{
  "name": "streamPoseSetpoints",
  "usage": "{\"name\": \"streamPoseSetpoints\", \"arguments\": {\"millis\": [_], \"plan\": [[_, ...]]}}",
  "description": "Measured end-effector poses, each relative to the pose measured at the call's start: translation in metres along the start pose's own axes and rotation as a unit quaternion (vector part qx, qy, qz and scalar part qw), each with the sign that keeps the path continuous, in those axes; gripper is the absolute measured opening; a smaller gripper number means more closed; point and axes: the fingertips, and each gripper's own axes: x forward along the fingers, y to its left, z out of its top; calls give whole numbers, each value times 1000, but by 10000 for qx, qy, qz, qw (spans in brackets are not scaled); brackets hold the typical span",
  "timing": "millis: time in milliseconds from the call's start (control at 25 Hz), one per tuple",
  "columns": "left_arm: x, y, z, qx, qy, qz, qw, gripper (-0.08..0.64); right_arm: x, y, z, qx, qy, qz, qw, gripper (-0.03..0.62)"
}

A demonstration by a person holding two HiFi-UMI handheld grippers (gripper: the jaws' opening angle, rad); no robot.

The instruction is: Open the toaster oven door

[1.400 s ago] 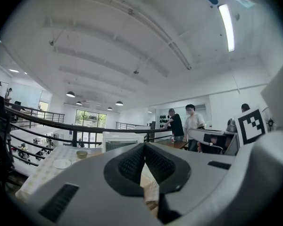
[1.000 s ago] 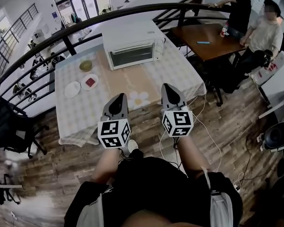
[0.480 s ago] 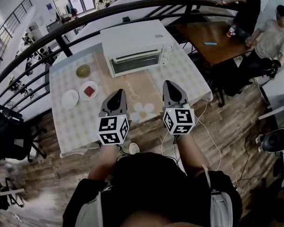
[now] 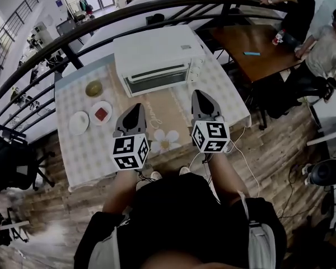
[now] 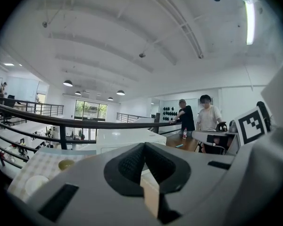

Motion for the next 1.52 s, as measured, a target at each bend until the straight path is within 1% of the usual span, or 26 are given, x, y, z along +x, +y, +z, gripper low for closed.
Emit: {"name": "streamPoseSetpoints", "arguments": {"millis": [120,160,200,240,360,600,840,1040,1160,1280,1360,1440,1520], "plan": [[9,-2,7,-5,-70,129,9999,14,13,-13,4,-77,41,58,9999,5],[13,-2,11,-24,-109,158,9998,14,19,-17,5,-62,58,108,9999,15],[15,-2,13,-32,-142,184,9997,14,25,-20,6,-7,96,178,9998,57],[17,-2,15,-27,-164,208,9996,14,31,-22,5,63,154,241,9996,63],[19,-5,14,-32,-171,274,9995,14,47,-32,-2,169,367,291,9988,64],[16,5,12,-61,-160,465,9988,14,93,-44,-15,17,726,296,9969,66],[6,23,8,-98,-145,718,9973,14,140,-54,-41,-41,1258,185,9919,78],[-2,38,2,-142,-89,925,9956,14,169,-65,-69,-137,1708,86,9852,78],[-5,44,0,-159,-78,1004,9948,14,183,-73,-84,-12,1968,20,9804,94],[-7,48,0,-169,-65,1065,9941,14,195,-80,-92,141,2104,-60,9775,101],[-9,52,-1,-181,-57,1103,9937,14,200,-82,-96,120,2168,-83,9761,107],[-9,55,-2,-194,-47,1126,9934,14,204,-82,-99,112,2191,-61,9756,110],[-8,57,-2,-205,-36,1127,9934,14,207,-81,-100,220,2232,-6,9745,102]]}}
